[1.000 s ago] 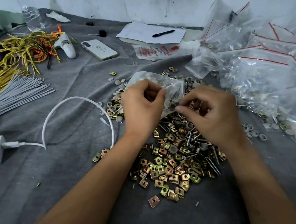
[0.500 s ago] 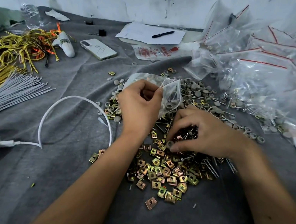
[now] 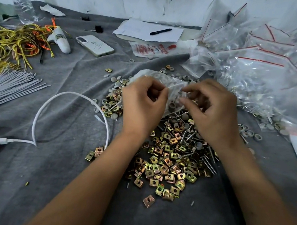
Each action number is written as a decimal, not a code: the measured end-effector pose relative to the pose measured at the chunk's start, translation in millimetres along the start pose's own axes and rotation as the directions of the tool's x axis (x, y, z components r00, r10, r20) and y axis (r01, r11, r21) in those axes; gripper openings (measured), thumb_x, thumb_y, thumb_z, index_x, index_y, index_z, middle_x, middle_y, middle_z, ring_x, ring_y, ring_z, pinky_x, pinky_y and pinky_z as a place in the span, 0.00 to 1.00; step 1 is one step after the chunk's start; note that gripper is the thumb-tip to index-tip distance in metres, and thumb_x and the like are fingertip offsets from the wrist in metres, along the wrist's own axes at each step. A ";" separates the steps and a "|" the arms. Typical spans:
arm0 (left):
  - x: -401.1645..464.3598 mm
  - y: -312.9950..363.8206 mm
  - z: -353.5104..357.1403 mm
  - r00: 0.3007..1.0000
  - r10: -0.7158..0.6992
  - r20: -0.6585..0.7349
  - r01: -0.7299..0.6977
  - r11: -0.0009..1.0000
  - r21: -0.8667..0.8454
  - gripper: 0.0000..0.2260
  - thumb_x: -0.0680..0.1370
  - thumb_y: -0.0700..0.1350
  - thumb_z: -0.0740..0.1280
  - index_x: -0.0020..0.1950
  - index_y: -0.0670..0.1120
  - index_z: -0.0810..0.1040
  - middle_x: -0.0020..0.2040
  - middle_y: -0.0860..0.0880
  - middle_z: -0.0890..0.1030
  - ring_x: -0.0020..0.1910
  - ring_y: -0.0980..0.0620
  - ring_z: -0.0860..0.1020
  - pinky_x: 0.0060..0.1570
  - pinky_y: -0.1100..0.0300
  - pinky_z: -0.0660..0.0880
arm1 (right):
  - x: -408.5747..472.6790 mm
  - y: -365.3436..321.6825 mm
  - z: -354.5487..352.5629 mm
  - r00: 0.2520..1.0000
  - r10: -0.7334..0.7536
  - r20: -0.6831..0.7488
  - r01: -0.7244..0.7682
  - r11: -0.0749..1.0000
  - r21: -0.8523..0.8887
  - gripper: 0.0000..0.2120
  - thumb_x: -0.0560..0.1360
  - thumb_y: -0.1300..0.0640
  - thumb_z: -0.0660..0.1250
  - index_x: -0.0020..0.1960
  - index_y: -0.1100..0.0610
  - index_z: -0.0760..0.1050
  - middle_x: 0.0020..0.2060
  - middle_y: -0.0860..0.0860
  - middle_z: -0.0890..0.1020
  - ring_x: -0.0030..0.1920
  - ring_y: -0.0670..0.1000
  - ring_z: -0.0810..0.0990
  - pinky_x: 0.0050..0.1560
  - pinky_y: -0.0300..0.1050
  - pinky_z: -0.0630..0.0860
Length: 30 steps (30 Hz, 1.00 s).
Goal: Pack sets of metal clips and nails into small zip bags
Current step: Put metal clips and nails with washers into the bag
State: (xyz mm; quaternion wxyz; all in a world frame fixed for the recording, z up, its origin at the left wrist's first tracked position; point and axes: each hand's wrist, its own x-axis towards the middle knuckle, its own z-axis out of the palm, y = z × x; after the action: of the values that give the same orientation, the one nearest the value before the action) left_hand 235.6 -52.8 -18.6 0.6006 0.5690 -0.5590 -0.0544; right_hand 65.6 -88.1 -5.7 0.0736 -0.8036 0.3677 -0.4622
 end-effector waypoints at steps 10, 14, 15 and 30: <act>4.8 -1.3 -3.6 0.985 -0.159 -0.069 0.157 0.987 -0.036 0.07 0.76 0.41 0.76 0.40 0.50 0.82 0.34 0.55 0.82 0.33 0.57 0.81 0.34 0.66 0.76 | -2.7 2.9 8.2 0.933 0.151 0.327 -0.060 0.960 -0.273 0.16 0.74 0.38 0.70 0.48 0.50 0.83 0.42 0.45 0.78 0.46 0.47 0.72 0.45 0.45 0.66; 6.0 -1.8 -3.9 0.974 -0.209 -0.088 0.205 0.977 -0.052 0.08 0.76 0.41 0.76 0.39 0.51 0.82 0.34 0.57 0.82 0.33 0.60 0.80 0.34 0.69 0.74 | -2.9 2.4 10.0 0.889 0.186 0.419 -0.039 0.941 -0.335 0.18 0.72 0.39 0.75 0.53 0.50 0.83 0.46 0.47 0.76 0.52 0.49 0.70 0.50 0.47 0.70; 6.3 -1.6 -4.0 0.971 -0.219 -0.092 0.215 0.975 -0.051 0.08 0.76 0.41 0.76 0.39 0.51 0.82 0.33 0.57 0.82 0.33 0.61 0.80 0.34 0.69 0.74 | -2.8 2.3 9.9 0.889 0.186 0.418 -0.042 0.943 -0.331 0.17 0.72 0.40 0.76 0.53 0.50 0.83 0.46 0.47 0.76 0.52 0.49 0.71 0.50 0.47 0.70; 6.1 -3.1 -2.7 0.969 -0.246 -0.008 0.245 0.969 -0.037 0.05 0.77 0.42 0.76 0.41 0.47 0.84 0.33 0.55 0.82 0.31 0.60 0.79 0.32 0.67 0.74 | -3.4 -11.7 4.1 0.998 0.059 0.010 -0.060 0.996 0.059 0.08 0.73 0.58 0.78 0.50 0.56 0.83 0.43 0.45 0.83 0.43 0.40 0.82 0.45 0.31 0.78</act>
State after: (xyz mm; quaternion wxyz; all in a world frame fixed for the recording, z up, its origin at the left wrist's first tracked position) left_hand 241.7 -56.4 -16.5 0.6030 0.6232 -0.4795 -0.1348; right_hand 74.0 -78.4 -4.9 0.1124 -0.7916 0.3775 -0.4672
